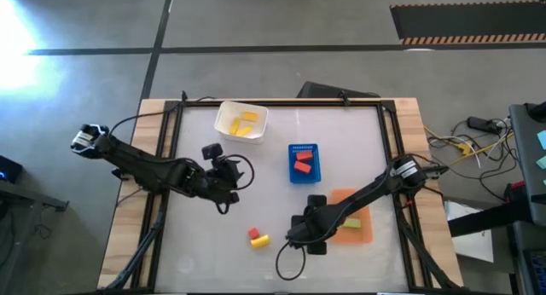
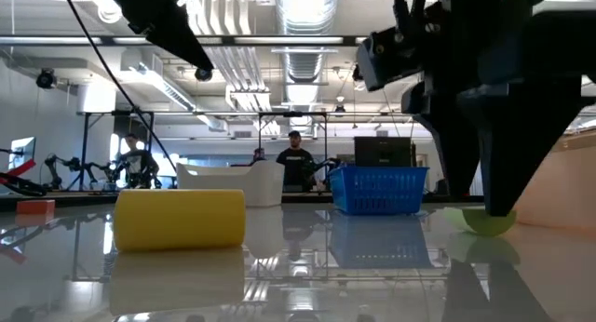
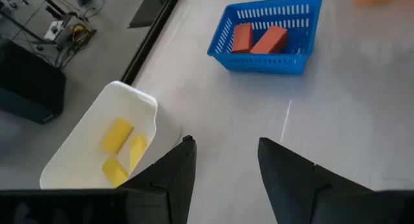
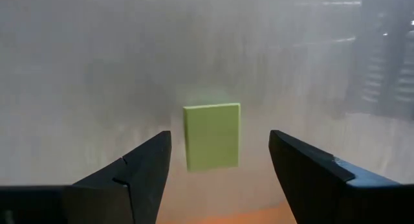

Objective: Sort & place blocks by color
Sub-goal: Put the green block into the orange bin

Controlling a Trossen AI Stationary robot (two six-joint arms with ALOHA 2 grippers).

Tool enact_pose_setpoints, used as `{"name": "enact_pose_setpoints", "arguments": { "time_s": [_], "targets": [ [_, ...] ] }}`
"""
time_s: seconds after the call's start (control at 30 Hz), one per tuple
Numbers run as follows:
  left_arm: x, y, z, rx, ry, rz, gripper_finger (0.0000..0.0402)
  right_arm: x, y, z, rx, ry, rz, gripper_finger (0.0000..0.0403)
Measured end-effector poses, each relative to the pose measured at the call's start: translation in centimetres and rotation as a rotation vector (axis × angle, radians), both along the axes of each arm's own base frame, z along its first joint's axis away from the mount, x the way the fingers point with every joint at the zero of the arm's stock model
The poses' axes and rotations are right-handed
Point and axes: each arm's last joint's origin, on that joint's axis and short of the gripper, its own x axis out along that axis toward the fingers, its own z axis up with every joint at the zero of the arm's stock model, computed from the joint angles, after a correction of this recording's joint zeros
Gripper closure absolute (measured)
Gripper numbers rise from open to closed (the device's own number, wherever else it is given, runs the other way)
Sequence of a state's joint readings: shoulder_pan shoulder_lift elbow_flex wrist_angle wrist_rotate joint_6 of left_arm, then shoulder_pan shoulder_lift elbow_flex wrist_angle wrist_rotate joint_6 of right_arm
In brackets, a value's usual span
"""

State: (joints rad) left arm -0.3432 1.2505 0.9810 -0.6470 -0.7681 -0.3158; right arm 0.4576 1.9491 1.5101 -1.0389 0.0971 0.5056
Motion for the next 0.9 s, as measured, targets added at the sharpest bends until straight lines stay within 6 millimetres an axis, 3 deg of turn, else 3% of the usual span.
{"name": "enact_pose_setpoints", "arguments": {
  "time_s": [0.33, 0.73, 0.9],
  "targets": [
    [-1.4, 0.5, 0.1, -0.030, -0.053, 0.014, 0.0251, 0.5, 0.1, -0.6, 0.002, -0.020, -0.002, 0.0162],
    [-1.3, 0.5, 0.1, -0.032, -0.058, 0.012, 0.0251, 0.8, 0.2, -1.7, 0.034, -0.005, 0.001, 0.0220],
    [-1.3, 0.5, 0.2, -0.033, -0.063, 0.012, 0.0251, 0.8, 0.2, -1.7, 0.039, -0.010, 0.001, 0.0269]
  ]
}}
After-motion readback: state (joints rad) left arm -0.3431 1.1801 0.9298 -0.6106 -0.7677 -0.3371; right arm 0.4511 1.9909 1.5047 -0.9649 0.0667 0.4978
